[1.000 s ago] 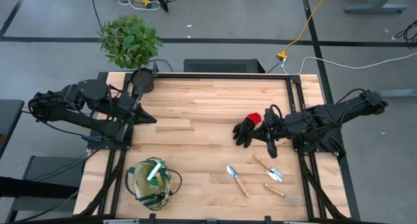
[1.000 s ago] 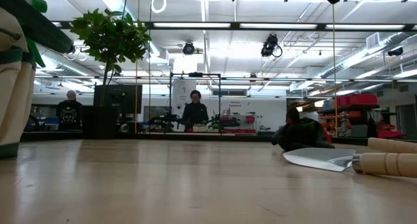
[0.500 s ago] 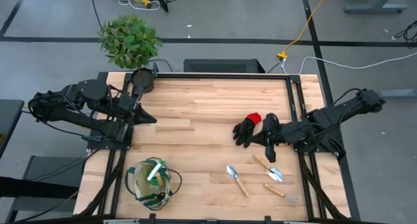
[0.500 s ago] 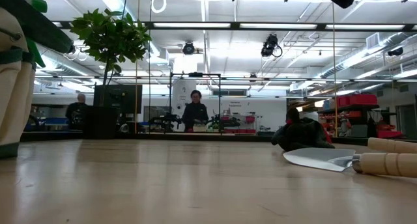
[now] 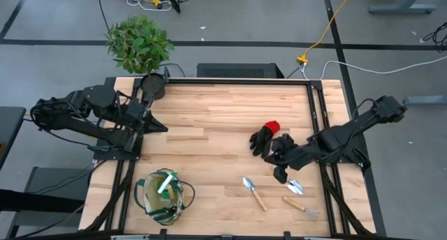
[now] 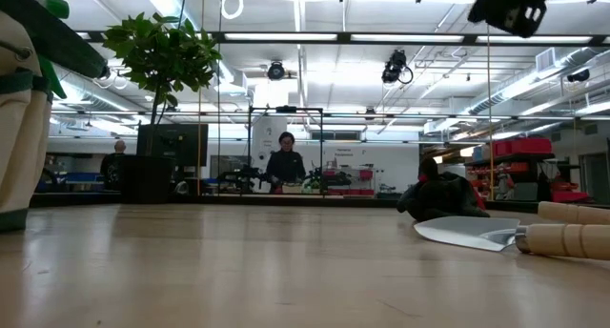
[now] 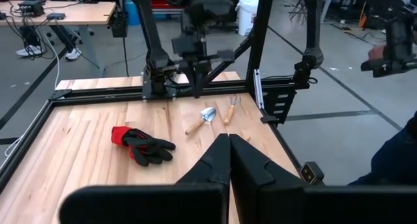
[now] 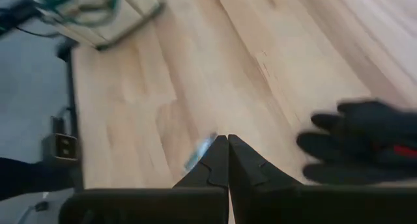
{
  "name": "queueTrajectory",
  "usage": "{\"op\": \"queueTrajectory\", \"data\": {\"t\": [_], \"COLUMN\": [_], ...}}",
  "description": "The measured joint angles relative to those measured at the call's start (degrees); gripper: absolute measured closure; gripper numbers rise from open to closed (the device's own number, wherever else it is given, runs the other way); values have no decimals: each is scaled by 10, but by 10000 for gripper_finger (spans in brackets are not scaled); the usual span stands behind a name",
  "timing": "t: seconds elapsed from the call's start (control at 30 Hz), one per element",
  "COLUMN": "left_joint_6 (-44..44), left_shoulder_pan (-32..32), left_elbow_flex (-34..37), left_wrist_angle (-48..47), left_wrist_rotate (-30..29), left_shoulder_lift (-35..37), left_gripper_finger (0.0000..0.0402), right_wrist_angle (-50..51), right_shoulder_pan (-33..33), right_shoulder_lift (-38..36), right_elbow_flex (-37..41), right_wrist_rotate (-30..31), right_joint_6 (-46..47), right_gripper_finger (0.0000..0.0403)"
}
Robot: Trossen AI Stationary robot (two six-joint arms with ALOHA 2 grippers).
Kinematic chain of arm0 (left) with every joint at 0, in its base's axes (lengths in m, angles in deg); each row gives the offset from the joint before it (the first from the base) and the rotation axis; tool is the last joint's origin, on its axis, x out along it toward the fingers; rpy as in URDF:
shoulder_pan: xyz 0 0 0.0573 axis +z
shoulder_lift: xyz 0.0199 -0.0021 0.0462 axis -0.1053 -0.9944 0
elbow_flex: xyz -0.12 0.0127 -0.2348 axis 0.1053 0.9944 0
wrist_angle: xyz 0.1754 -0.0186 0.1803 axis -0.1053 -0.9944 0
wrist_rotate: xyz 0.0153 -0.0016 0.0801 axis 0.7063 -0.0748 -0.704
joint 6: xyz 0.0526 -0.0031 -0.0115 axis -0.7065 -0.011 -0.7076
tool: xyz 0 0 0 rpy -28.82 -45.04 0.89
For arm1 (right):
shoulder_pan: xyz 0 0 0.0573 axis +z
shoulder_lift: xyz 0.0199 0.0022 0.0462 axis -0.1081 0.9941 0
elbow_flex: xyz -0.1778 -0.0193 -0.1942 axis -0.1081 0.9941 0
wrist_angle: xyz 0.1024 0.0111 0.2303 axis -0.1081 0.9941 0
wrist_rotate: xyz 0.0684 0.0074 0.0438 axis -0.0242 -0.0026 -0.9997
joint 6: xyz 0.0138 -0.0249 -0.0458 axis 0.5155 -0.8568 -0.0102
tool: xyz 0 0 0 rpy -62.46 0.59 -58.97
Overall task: Pick & Place Garden tools in Gardening bag
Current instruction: Put the right trowel into the gardening bag
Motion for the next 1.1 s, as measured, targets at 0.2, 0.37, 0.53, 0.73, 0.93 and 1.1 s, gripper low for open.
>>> {"op": "queueTrajectory", "data": {"t": [0.2, 0.37, 0.53, 0.73, 0.93, 1.1], "left_joint_6": [-2, -3, -4, -13, -13, -13], "left_shoulder_pan": [0, 0, 0, 0, 0, 0], "left_elbow_flex": [0, 0, 0, 0, 0, 0], "left_wrist_angle": [-1, -5, -10, -10, -10, -11], "left_wrist_rotate": [0, 0, 0, 0, 0, 0], "left_shoulder_lift": [0, 0, 0, 0, 0, 0], "left_gripper_finger": [396, 395, 397, 397, 398, 399], "right_wrist_angle": [28, 34, 59, 98, 135, 149], "right_shoulder_pan": [0, 0, 0, 0, 0, 0], "right_shoulder_lift": [29, 42, 46, 46, 46, 46], "right_elbow_flex": [0, 0, 0, 0, 0, 0], "right_wrist_rotate": [-12, -21, -25, -35, -38, -50], "right_joint_6": [35, 49, 83, 114, 139, 141], "right_gripper_finger": [403, 387, 355, 307, 254, 219]}}
